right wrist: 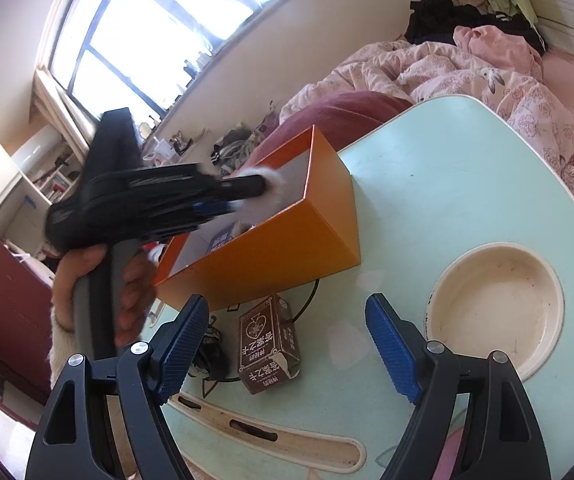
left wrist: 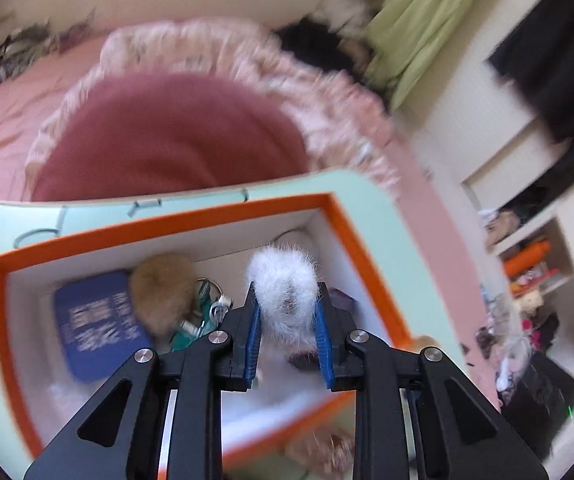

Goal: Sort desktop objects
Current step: 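Grasp the white fluffy ball in the box with the left gripper, then lift the white fluffy ball out and drop it on the table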

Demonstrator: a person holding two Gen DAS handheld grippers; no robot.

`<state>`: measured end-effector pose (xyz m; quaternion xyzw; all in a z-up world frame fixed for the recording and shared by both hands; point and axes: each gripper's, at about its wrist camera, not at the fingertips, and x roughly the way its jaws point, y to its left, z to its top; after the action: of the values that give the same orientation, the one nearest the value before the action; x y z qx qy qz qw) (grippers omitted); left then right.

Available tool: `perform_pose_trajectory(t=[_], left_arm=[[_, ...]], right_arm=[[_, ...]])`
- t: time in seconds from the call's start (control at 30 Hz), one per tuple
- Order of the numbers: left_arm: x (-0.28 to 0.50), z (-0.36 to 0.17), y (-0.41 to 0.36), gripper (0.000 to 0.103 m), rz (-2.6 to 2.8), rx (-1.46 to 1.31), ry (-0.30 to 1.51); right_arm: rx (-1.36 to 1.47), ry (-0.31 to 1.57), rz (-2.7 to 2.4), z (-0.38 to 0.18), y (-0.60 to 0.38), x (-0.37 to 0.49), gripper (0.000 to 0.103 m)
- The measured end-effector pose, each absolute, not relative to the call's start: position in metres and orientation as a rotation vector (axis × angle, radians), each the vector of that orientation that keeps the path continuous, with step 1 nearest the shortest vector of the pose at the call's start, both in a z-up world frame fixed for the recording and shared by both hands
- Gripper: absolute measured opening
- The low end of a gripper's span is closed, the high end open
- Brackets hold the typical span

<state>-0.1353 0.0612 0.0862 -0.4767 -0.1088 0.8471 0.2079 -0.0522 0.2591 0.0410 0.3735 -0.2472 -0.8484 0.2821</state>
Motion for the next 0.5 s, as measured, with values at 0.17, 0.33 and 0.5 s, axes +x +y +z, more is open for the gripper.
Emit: perform_pose_trajectory(t=[0.17, 0.33, 0.5], left_arm=[[-0.056, 0.114, 0.026, 0.025, 2.379, -1.094, -0.277], [-0.021, 0.083, -0.014, 0.025, 2.456, -1.100, -0.331], [-0.018, 0.060, -0.038, 0.057, 2.537, -1.064, -0.384]], right_arm=[[0.963, -0.606, -2.304, 0.071, 0.251, -0.058, 0.081], [1.101, -0.453, -2.291, 0.106, 0.208, -0.102, 0.081], [1.370, -0.229, -2.203, 0.093, 0.142, -0.169, 0.081]])
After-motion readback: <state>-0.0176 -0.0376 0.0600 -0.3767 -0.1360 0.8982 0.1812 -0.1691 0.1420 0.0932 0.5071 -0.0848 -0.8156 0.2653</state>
